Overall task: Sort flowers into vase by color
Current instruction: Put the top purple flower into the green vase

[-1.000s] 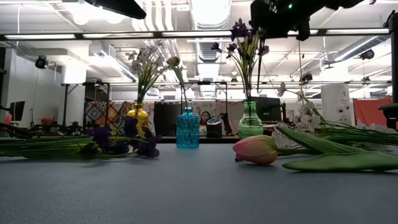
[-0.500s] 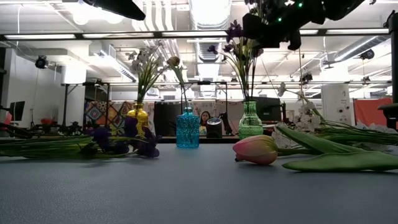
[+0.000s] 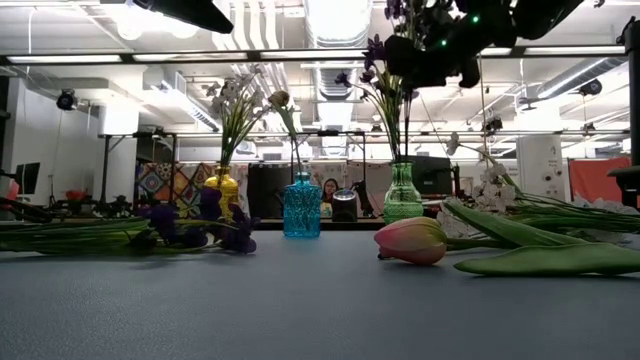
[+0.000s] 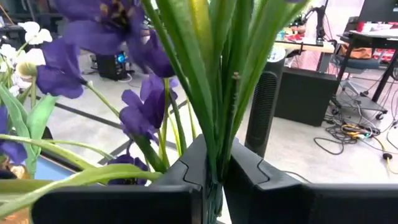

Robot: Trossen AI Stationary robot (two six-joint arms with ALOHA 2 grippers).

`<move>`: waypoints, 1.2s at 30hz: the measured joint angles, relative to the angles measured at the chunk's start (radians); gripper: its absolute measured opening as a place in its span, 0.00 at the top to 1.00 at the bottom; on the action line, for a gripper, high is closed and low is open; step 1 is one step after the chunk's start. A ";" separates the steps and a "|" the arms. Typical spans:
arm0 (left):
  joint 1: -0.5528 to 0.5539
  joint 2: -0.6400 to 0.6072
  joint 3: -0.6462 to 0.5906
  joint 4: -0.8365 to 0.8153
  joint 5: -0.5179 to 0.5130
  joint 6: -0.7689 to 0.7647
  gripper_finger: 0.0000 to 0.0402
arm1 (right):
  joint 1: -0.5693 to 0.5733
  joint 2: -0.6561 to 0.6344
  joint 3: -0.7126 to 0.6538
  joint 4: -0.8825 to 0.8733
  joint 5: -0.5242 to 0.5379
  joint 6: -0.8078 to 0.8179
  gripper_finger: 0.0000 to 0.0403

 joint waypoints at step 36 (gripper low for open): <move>0.000 0.000 0.000 0.001 0.001 -0.020 0.41 | 0.002 -0.141 0.008 -0.439 -0.109 0.230 0.22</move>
